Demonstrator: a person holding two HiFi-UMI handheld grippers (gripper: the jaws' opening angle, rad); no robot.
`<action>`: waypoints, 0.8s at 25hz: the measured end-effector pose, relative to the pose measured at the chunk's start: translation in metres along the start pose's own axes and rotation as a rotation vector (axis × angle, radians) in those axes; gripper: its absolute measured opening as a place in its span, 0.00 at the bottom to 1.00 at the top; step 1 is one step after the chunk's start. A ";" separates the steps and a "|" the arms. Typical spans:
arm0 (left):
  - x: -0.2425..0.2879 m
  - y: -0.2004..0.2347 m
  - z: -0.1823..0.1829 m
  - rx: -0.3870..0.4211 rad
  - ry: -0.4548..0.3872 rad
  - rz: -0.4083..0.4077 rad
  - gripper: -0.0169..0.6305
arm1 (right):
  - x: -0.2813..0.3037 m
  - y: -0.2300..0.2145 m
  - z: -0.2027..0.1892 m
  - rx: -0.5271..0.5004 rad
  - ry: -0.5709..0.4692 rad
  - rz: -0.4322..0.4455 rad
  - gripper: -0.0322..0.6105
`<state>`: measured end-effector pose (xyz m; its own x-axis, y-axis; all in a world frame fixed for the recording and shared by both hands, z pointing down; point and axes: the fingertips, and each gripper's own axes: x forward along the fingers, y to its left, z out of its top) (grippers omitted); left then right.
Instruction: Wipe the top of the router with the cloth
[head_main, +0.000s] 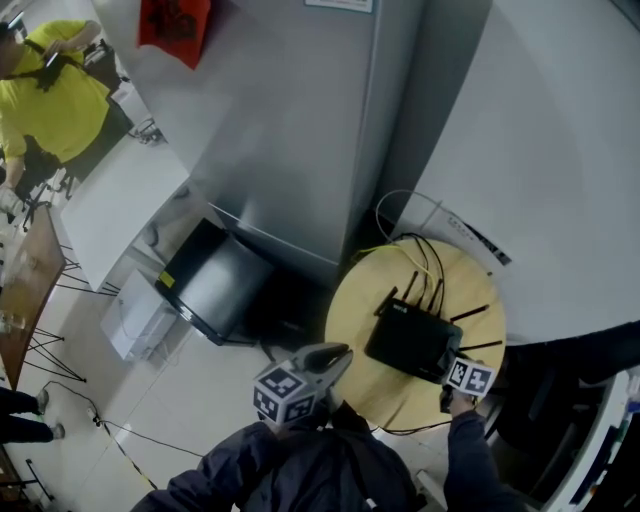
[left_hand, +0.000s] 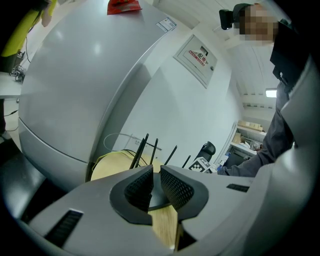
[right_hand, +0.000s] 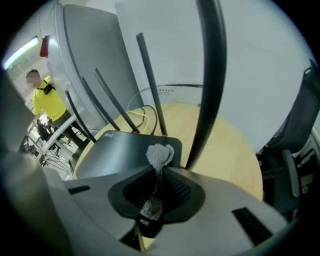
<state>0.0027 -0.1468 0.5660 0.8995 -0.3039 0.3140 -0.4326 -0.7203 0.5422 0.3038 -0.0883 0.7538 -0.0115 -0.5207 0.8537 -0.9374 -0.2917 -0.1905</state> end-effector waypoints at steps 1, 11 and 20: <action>-0.002 0.000 -0.001 0.000 -0.001 0.001 0.07 | -0.001 0.005 0.002 0.000 -0.012 0.005 0.16; -0.013 0.004 -0.004 -0.006 -0.004 0.006 0.07 | 0.011 0.156 0.011 -0.086 -0.035 0.204 0.16; -0.023 0.004 -0.004 -0.002 -0.003 0.007 0.07 | 0.027 0.226 -0.021 -0.200 0.039 0.265 0.16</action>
<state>-0.0203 -0.1401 0.5639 0.8968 -0.3108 0.3150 -0.4387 -0.7173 0.5413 0.0844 -0.1515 0.7436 -0.2741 -0.5252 0.8057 -0.9496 0.0155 -0.3129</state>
